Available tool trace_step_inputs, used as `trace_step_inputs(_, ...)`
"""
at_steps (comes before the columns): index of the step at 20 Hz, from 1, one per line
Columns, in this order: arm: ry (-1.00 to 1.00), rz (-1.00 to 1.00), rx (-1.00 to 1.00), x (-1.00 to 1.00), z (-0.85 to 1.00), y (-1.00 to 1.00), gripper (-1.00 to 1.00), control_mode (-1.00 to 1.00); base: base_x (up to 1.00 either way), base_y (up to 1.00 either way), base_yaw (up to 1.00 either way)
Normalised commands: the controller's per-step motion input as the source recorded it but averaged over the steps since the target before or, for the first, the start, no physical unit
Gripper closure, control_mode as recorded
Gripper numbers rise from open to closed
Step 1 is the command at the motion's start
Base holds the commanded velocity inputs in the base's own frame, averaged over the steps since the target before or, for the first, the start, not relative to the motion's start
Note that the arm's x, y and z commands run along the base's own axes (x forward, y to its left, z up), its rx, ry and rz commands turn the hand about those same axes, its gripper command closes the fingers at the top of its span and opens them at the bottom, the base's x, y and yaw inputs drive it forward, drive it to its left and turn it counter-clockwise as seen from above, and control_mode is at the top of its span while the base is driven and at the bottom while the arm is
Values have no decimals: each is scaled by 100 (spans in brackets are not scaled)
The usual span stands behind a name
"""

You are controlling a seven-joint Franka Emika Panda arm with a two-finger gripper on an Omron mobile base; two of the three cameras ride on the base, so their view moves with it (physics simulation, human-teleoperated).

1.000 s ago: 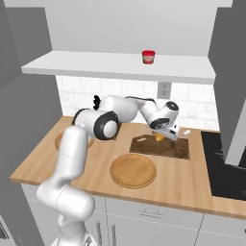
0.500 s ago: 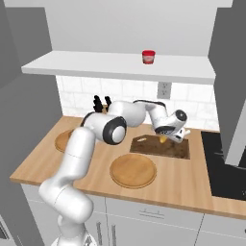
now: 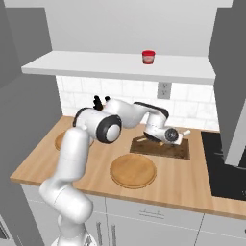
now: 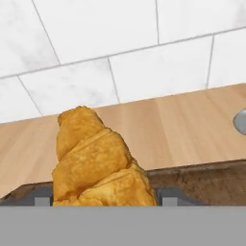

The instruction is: From the different types of pastries on the counter, select a croissant and place it on the cutting board. Then retrieve a jar of jam from the cabinet and place it alongside the croissant on the cutting board.

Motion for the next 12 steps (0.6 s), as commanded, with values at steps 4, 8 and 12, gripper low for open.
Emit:
trace_step_inputs(4, -9, 0, -14, -14, -28, 0, 100, -100, 0, 0, 0)
trace_step_inputs(8, 0, 0, -8, 0, -1, -5, 100, -100, 0, 0, 0)
trace_step_inputs(12, 4, 0, -3, 0, 3, -23, 100, -100, 0, 0, 0)
